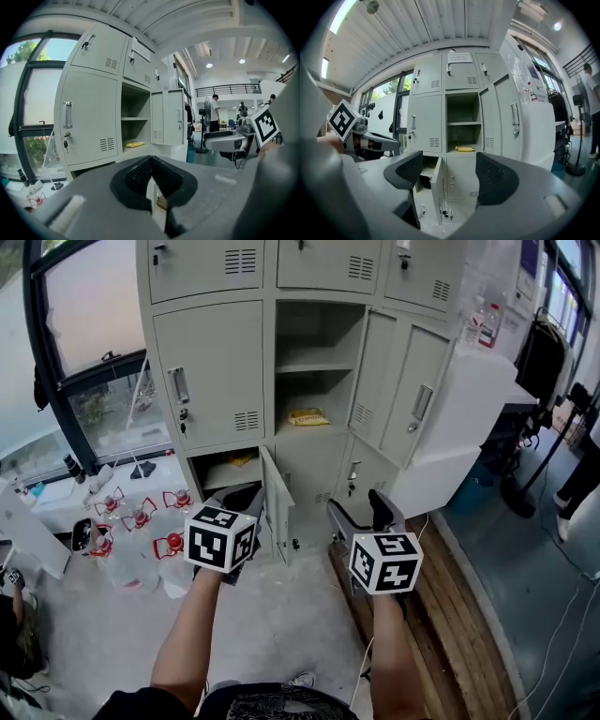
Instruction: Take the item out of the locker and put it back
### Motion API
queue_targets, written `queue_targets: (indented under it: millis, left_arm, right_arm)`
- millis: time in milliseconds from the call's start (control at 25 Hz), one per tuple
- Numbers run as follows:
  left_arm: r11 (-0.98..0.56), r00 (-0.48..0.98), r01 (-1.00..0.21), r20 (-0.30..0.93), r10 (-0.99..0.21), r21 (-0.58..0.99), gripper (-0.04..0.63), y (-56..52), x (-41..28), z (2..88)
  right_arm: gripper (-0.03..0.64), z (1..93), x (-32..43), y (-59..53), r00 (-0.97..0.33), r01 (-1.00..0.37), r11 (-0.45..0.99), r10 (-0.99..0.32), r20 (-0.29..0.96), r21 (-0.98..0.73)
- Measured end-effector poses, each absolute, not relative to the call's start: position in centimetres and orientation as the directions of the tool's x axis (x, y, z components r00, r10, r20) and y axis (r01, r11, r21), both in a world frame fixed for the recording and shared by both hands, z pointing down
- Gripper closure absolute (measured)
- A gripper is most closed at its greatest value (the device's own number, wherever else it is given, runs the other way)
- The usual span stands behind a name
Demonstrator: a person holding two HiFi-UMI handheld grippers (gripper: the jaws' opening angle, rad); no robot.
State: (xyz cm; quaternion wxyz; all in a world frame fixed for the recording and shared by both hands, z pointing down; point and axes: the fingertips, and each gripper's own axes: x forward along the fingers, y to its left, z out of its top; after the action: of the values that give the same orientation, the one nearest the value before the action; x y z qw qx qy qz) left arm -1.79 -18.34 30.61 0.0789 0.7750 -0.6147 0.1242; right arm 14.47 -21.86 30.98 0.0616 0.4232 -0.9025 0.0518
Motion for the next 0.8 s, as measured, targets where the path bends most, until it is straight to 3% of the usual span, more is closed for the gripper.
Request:
queue_targets:
  millis: [800]
  left_arm:
    - [-0.115, 0.099, -0.993, 0.296, -0.95, -0.035, 0.595, -20.1, -2.9, 31.1]
  right_arm:
    - [0.253, 31.1, 13.2, -25.7, -0.718, -0.691, 0.722, -0.679, 0.151, -0.041]
